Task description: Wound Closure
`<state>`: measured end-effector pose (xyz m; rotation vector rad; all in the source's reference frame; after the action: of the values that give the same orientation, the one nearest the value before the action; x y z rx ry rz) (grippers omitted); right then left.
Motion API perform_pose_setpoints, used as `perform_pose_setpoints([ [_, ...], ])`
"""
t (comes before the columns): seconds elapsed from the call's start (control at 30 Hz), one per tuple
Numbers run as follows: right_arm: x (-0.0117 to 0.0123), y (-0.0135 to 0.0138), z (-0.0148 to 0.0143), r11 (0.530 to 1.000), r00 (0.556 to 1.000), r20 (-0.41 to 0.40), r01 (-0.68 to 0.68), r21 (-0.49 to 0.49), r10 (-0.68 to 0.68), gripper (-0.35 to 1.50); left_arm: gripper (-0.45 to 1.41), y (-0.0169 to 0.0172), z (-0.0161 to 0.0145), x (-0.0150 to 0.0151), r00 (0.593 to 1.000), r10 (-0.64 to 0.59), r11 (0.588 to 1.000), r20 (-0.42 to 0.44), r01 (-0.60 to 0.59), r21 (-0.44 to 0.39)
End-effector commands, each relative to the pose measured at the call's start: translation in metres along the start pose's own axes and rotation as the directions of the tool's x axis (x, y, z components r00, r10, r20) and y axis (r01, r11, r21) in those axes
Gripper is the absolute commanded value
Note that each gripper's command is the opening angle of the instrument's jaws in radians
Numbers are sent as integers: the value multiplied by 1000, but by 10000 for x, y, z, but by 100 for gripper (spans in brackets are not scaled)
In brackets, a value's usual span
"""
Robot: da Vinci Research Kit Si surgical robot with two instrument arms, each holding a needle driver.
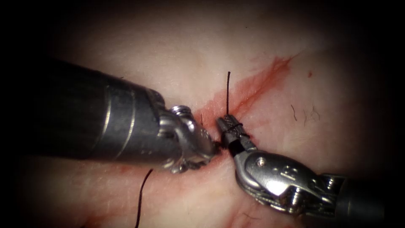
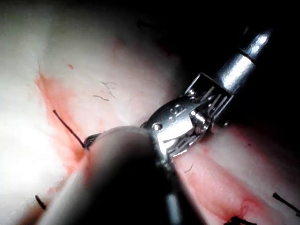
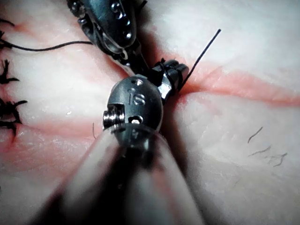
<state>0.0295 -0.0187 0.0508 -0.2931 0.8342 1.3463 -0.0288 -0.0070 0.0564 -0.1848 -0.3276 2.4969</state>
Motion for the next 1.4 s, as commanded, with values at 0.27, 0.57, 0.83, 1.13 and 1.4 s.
perform_pose_setpoints([
  [0.27,0,-1,10,1000,1000,-4,-5,-11,5,41,-45,1,6,6,1000,-2,1000,-1,2,1],
  [0.57,0,2,12,1000,1000,-3,-6,-20,6,39,-45,0,6,6,1000,-1,1000,-1,1,0],
  [0.83,-14,3,15,1000,999,35,2,-31,-1,46,-45,6,7,3,1000,-4,1000,5,4,6],
  [1.13,-10,4,15,999,999,38,-1,-34,3,53,-45,8,7,4,1000,-7,1000,8,7,4],
  [1.4,-7,9,19,999,999,39,-12,-38,13,54,-45,8,7,5,1000,-8,1000,9,8,4],
])
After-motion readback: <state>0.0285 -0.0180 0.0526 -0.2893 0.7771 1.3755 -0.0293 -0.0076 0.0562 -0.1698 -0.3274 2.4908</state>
